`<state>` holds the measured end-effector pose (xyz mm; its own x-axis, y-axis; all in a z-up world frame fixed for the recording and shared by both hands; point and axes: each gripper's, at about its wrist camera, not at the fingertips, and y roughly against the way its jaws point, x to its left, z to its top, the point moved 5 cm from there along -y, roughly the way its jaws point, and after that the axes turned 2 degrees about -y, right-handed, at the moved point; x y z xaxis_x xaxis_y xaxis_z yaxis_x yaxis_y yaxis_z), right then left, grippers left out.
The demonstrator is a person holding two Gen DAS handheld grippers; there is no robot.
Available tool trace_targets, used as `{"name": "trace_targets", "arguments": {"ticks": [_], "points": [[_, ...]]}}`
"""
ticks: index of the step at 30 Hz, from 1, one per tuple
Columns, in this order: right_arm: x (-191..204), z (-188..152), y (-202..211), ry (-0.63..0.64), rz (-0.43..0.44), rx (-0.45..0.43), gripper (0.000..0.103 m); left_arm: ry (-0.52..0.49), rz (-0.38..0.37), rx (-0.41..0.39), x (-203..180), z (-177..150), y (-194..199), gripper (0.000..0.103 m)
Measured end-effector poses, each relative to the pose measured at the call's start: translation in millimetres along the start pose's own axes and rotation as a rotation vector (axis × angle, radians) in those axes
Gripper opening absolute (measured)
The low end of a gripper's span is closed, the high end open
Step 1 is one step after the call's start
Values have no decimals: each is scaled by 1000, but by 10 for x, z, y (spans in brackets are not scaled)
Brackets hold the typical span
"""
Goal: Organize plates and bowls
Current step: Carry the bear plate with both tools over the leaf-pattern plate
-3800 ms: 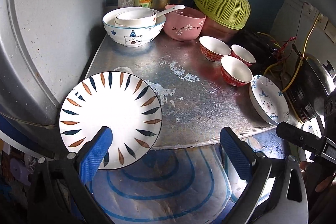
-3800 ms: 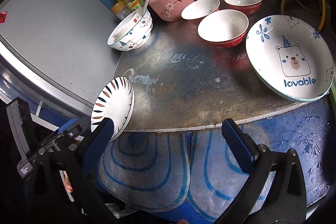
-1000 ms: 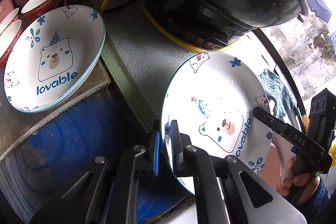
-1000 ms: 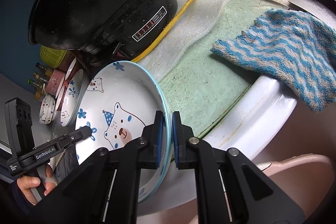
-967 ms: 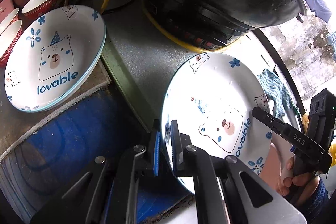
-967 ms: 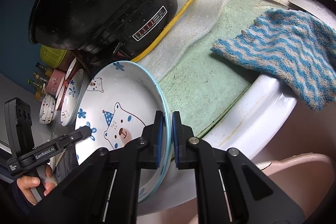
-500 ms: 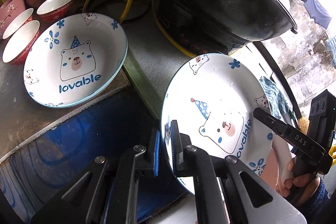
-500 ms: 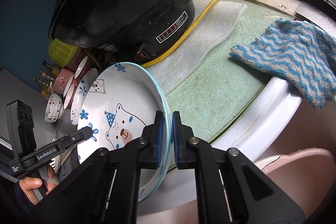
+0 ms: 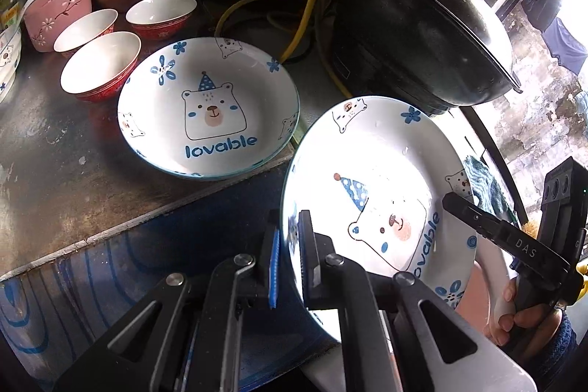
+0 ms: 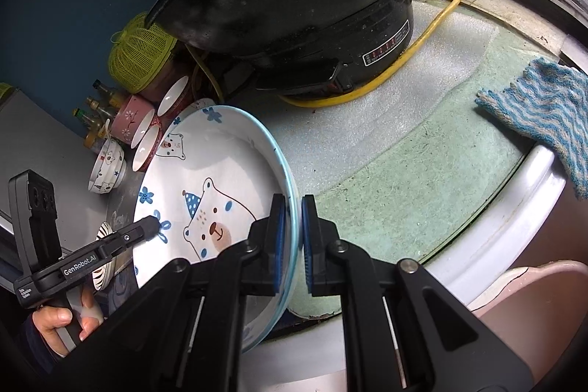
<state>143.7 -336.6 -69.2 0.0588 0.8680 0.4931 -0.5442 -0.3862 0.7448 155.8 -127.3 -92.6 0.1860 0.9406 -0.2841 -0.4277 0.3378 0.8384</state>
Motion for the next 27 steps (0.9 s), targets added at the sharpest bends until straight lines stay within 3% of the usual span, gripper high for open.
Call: {"name": "trace_targets", "arguments": {"ticks": [27], "points": [[1561, -334, -748, 192, 101, 108, 10, 199, 108, -94, 1622, -212, 813, 7]]}}
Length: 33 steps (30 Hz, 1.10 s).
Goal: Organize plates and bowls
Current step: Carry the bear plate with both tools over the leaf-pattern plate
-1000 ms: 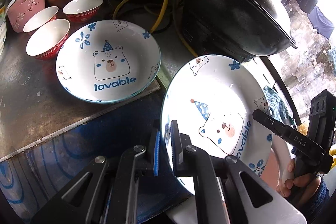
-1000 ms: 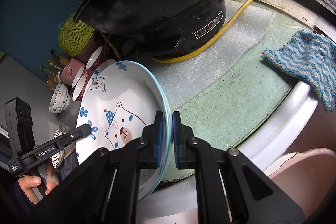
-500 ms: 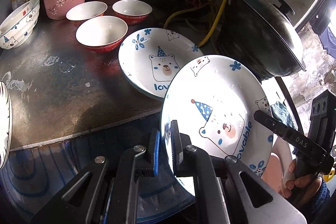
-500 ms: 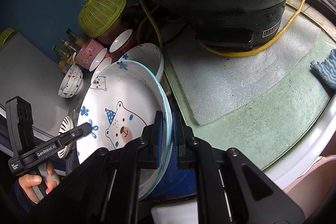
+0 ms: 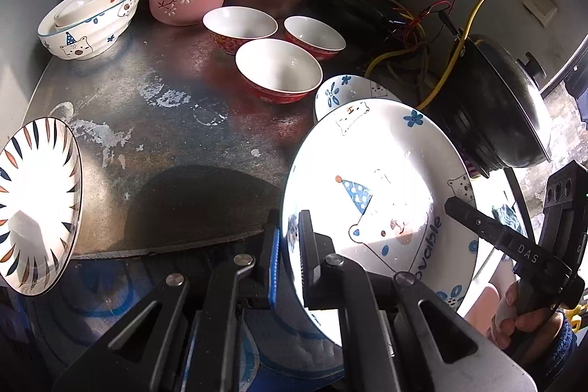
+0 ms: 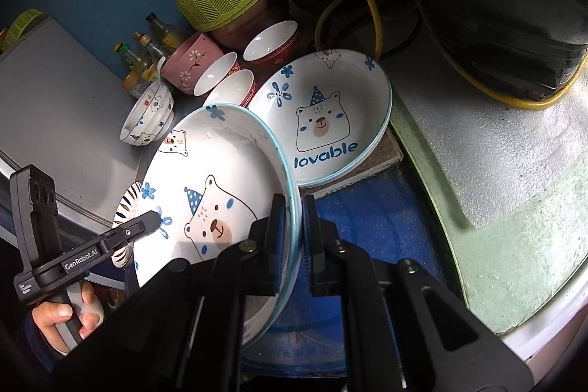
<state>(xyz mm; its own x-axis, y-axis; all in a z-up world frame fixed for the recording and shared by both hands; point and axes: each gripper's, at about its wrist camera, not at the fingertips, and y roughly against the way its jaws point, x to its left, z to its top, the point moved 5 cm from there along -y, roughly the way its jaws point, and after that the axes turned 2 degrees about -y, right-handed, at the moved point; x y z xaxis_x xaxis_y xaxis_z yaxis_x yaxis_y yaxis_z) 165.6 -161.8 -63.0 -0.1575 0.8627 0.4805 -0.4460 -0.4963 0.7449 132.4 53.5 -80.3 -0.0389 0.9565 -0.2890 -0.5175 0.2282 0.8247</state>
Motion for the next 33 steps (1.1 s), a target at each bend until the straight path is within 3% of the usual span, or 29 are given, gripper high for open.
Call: {"name": "trace_targets", "arguments": {"ticks": [33], "points": [[1907, -136, -1302, 229, 137, 164, 10, 268, 152, -93, 2131, -24, 651, 7]]}}
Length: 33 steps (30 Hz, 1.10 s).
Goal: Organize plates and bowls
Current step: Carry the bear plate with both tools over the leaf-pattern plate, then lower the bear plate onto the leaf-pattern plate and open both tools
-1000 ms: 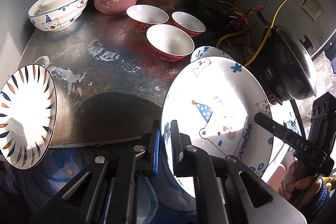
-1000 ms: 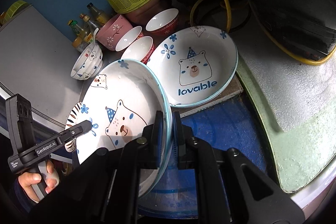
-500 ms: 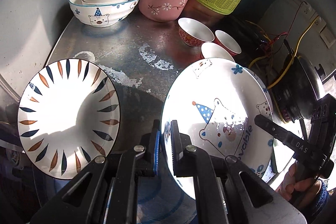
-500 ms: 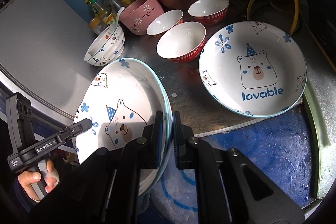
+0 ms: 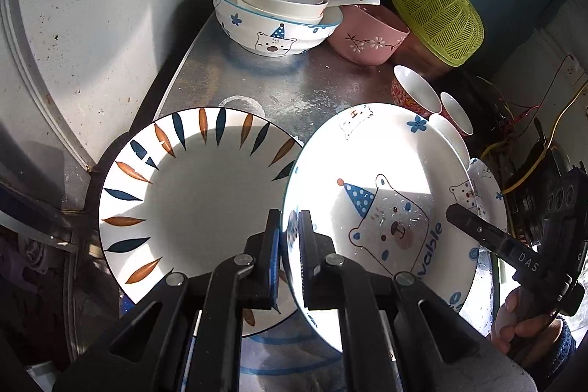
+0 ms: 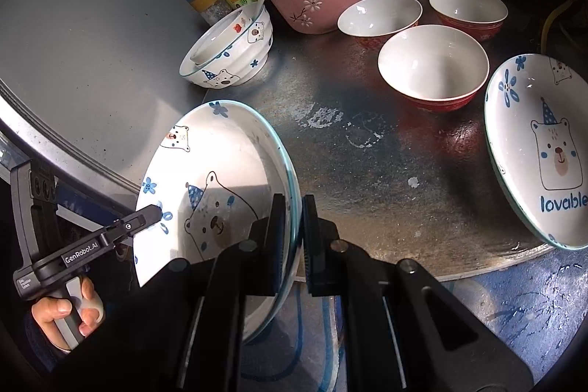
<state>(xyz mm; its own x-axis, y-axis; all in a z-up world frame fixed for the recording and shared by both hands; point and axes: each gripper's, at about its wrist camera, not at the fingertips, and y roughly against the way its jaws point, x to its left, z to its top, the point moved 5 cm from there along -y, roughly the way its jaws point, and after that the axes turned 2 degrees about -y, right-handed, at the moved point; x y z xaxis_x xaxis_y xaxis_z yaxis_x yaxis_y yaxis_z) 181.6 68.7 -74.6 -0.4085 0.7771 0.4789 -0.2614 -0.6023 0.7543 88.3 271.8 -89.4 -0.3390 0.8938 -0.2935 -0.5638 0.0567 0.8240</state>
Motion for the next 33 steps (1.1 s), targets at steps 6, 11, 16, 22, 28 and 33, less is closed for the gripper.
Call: {"name": "trace_targets", "arguments": {"ticks": [6, 11, 16, 22, 28, 33], "points": [[238, 59, -279, 31, 26, 32, 10, 42, 31, -7, 305, 25, 19, 7], [423, 70, -488, 54, 45, 57, 10, 72, 56, -9, 548, 27, 44, 7], [536, 41, -646, 67, 56, 79, 10, 93, 76, -4, 733, 6, 34, 7], [668, 8, -827, 84, 59, 105, 10, 108, 95, 6, 919, -29, 20, 7], [735, 1, -993, 88, 51, 126, 10, 118, 105, 22, 1065, -42, -40, 7], [781, 29, -1063, 93, 44, 124, 10, 113, 109, 31, 1118, -51, -89, 7]]}}
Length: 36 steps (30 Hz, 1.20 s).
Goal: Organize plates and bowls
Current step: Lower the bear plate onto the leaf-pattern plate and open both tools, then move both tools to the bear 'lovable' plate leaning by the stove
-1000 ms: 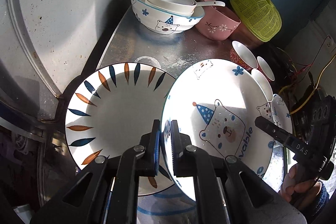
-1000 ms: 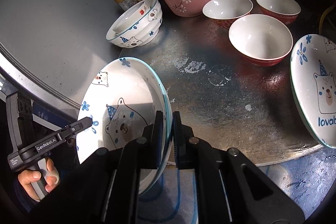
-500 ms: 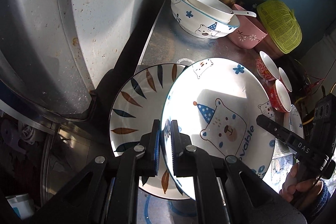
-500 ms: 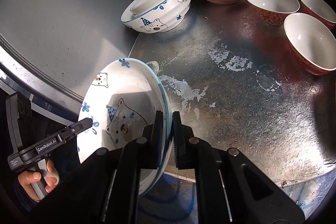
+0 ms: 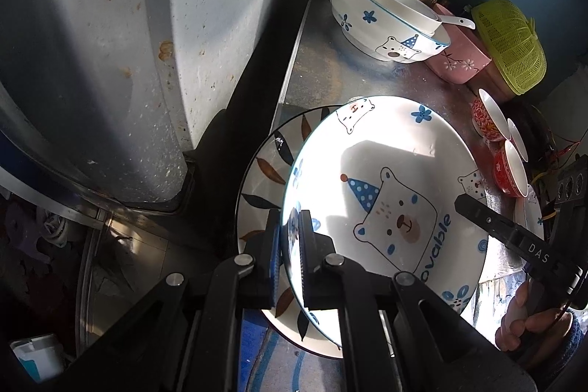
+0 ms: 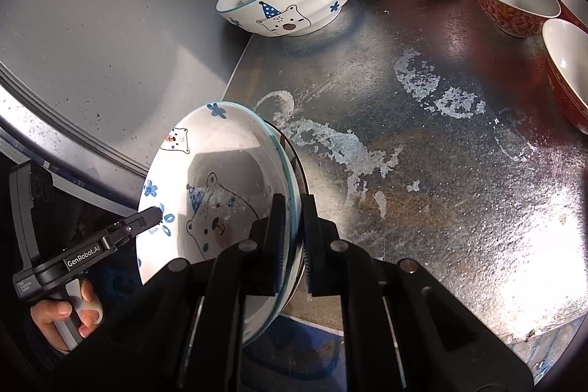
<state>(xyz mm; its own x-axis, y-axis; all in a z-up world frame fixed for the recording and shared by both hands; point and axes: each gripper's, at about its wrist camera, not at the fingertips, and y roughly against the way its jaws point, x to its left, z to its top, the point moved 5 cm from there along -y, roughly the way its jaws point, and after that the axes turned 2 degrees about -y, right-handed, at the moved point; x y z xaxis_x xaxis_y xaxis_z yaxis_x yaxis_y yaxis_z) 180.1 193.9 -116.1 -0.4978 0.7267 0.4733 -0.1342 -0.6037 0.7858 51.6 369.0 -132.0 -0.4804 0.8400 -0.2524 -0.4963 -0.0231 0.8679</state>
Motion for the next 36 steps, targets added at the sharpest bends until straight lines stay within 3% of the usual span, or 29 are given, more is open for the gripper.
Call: {"name": "trace_targets", "arguments": {"ticks": [11, 15, 16, 20, 23, 26, 27, 29, 30, 31, 33, 36], "points": [[170, -46, -129, 122, -106, 10, 10, -21, 48, 10, 80, -37, -19, 7], [173, -59, -175, 119, -108, 23, 12, -21, 44, -5, 79, -27, 21, 11], [173, -60, -176, 117, -111, 25, 12, -31, 45, -18, 62, -21, 45, 18], [159, -62, -175, 102, -110, 35, 12, -45, 23, -82, -5, 38, 187, 69], [156, -89, -135, 99, -114, 42, 12, -45, 23, -96, -20, 56, 238, 77], [165, -103, -91, 101, -115, 39, 15, -45, 33, -86, -13, 28, 244, 78], [175, -102, -64, 105, -113, 27, 19, -43, 36, -83, -7, 11, 245, 79], [225, -103, 54, 122, -120, -24, 39, -40, 38, -81, 0, -16, 259, 81], [256, -87, 120, 137, -132, -62, 65, -38, 37, -82, 8, -41, 272, 83], [287, -68, 190, 150, -123, -102, 84, -35, 35, -85, 7, -55, 285, 87], [312, -46, 281, 159, -112, -138, 91, -32, 33, -92, -2, -71, 315, 90], [286, -58, 316, 152, -108, -129, 91, -39, 39, -92, -40, -92, 345, 93]]}}
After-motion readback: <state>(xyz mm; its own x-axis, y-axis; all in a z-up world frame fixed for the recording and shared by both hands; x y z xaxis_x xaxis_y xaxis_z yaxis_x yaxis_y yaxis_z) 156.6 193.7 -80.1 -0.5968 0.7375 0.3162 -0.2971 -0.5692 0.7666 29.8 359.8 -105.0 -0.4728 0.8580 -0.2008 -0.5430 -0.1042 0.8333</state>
